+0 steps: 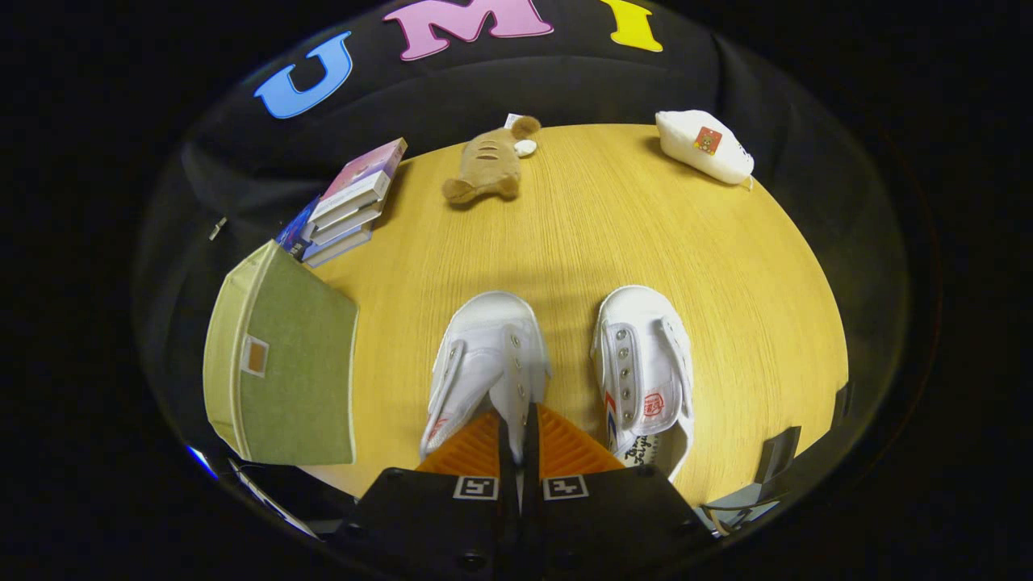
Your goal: Open the storage box then place both shoes into the box .Put the left shoe in first, then the right shoe, with the right side of both shoes facing outward in a uniform manner.
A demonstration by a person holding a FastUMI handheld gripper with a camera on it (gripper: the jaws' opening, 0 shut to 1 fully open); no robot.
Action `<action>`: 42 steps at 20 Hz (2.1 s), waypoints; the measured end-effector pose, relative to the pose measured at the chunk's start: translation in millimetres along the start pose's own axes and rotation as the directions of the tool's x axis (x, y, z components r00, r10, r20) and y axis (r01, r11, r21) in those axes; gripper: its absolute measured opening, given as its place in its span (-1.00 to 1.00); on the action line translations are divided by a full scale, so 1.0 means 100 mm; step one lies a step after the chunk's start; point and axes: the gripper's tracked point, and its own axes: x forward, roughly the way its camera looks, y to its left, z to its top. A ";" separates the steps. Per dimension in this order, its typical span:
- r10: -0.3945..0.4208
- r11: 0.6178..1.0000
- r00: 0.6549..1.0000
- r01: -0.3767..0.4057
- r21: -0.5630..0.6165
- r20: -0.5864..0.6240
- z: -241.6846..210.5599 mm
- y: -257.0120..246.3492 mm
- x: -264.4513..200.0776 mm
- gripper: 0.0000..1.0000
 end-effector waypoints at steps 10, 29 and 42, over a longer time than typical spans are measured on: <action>0.241 0.970 0.970 -0.241 -0.011 0.021 0.72 1.71 -0.87 -0.90; 0.240 0.968 0.943 -0.251 -0.018 -0.229 0.28 3.56 0.08 -0.88; 0.415 0.905 0.895 -0.425 -0.025 -0.165 0.38 3.57 -0.45 0.66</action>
